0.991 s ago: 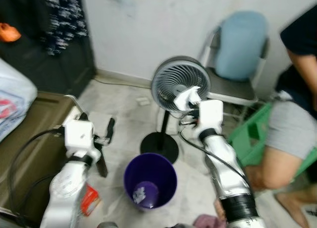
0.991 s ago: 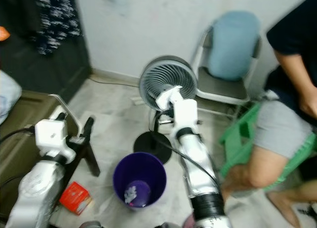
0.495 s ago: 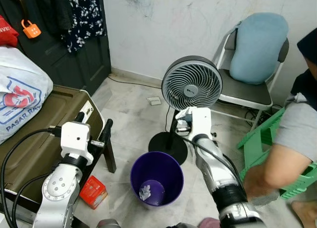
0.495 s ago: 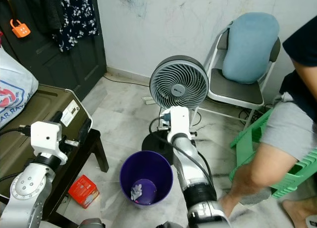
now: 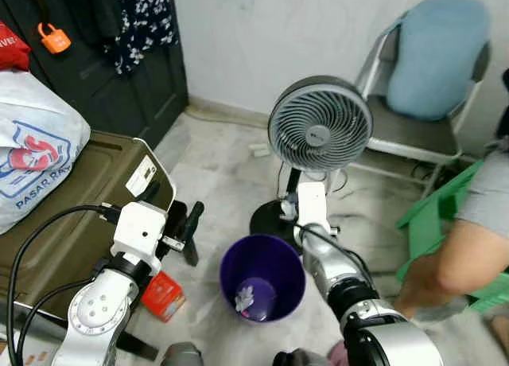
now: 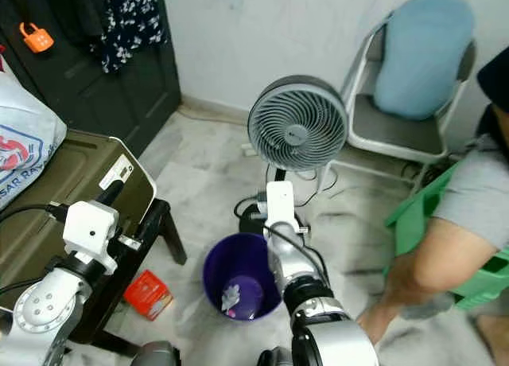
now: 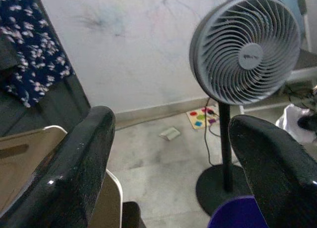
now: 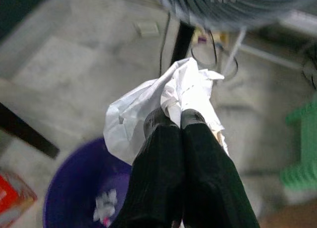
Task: Clean up the room
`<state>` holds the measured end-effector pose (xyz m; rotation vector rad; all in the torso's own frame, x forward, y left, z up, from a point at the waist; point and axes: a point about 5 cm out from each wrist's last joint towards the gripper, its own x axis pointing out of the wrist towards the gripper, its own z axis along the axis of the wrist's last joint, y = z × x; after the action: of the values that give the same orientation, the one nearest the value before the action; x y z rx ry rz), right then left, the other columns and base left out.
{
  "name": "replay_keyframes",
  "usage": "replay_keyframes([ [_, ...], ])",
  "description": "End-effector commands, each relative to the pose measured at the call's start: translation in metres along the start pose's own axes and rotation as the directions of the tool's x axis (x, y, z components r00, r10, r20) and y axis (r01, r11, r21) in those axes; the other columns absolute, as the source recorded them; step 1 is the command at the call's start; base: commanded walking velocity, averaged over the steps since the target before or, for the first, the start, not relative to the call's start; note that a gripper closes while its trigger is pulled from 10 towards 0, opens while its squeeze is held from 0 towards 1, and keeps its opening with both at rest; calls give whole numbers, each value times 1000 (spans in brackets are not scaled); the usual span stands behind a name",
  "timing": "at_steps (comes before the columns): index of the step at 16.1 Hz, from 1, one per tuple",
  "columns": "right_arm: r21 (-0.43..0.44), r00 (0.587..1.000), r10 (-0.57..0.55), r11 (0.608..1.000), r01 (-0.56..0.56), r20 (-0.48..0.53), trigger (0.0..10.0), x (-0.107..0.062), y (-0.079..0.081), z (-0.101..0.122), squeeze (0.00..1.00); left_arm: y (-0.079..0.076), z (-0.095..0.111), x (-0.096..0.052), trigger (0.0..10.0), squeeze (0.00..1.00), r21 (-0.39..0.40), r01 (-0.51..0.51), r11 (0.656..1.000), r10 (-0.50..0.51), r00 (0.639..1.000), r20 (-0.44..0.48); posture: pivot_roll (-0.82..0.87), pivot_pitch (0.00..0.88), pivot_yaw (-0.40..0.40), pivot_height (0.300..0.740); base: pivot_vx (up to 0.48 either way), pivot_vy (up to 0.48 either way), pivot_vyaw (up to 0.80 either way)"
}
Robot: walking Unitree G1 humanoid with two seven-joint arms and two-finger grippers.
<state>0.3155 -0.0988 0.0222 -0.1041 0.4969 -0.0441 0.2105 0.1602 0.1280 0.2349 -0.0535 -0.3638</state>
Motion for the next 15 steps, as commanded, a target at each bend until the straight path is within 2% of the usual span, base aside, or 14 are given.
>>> replay_keyframes([
  [1,2,999,-39,999,40,-36,10000,0,-2,-8,0,-5,7,-1,10000,0,-4,37,999,-37,999,12,249,170,0,740,0,0,0],
  [2,-3,997,-53,999,53,-57,10000,-2,0,-15,0,-6,8,-8,10000,0,-9,54,998,-54,999,-2,266,191,20,740,0,0,0],
  [4,1,996,-45,999,45,-72,10000,-3,6,-20,0,-8,6,-14,10000,0,-14,69,998,-69,997,-36,276,218,47,740,0,0,0],
  [8,30,983,-38,999,44,-181,10000,-11,16,-44,0,-8,9,-24,10000,0,-26,83,996,-85,994,-72,286,250,89,740,0,0,0],
  [10,28,988,-12,999,17,-155,10000,-13,25,-42,0,-9,12,-26,10000,0,-31,90,995,-93,993,-79,287,259,100,740,0,0,0],
  [12,53,987,-20,998,29,-161,10000,-14,26,-43,431,-10,12,-24,10000,0,-35,96,995,-98,992,-84,289,262,107,740,0,0,0],
  [14,73,988,-32,996,44,-150,10000,-13,24,-41,525,-9,12,-22,10000,0,-43,87,995,-90,992,-93,289,262,110,740,0,0,0],
  [15,78,989,-34,996,45,-145,10000,-13,24,-39,722,-9,12,-22,10000,0,-44,83,996,-87,992,-95,289,261,110,740,0,0,0],
])
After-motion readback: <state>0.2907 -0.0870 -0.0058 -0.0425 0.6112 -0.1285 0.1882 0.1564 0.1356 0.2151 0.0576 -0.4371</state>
